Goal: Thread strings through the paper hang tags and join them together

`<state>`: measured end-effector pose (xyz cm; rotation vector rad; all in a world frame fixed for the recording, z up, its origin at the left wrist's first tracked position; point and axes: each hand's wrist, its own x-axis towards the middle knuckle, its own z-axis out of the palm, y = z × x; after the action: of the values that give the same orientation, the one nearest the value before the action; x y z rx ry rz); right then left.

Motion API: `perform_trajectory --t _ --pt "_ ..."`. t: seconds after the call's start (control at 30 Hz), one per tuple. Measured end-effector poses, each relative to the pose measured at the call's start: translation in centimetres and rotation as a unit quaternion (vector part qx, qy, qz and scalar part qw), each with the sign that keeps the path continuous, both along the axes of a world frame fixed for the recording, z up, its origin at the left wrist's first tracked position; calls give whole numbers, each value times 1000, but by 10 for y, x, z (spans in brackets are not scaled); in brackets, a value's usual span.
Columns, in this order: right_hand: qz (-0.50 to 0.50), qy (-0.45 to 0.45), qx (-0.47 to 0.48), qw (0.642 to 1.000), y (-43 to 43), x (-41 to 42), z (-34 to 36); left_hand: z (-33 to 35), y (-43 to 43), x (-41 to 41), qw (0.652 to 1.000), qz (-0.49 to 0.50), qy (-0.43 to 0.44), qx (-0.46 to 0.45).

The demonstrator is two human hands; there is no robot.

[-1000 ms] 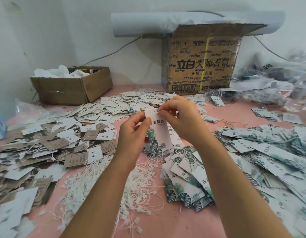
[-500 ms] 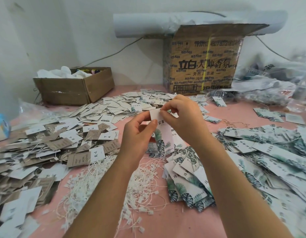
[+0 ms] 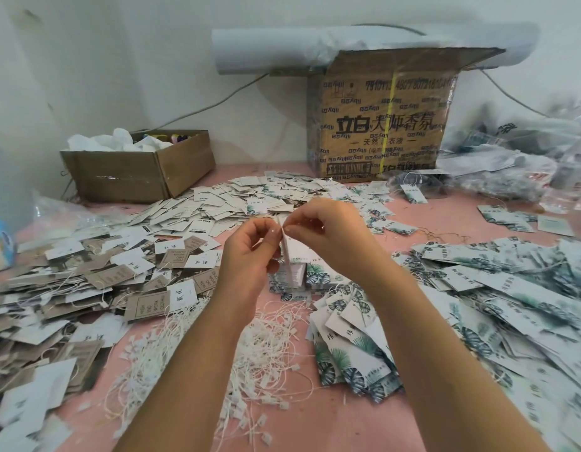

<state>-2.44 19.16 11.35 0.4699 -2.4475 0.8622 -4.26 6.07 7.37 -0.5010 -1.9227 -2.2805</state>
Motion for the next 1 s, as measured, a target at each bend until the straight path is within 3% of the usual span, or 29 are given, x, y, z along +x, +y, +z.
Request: perform_trajectory --t 0.13,0.27,0.63,0.8,1.0 --pt "-13 -61 -22 998 8 -3 -4 0 0 -2 999 28 -20 18" --pt "-43 -114 -74 990 29 -4 -4 3 -4 -6 994 45 -43 94" --pt "-126 -98 -224 961 57 -7 -9 4 -10 -6 989 82 -34 121" --pt "-88 -103 -262 955 58 -6 -9 6 -11 -4 991 51 -32 122" --pt "37 -90 -289 952 34 1 1 8 -6 2 999 4 9 45"
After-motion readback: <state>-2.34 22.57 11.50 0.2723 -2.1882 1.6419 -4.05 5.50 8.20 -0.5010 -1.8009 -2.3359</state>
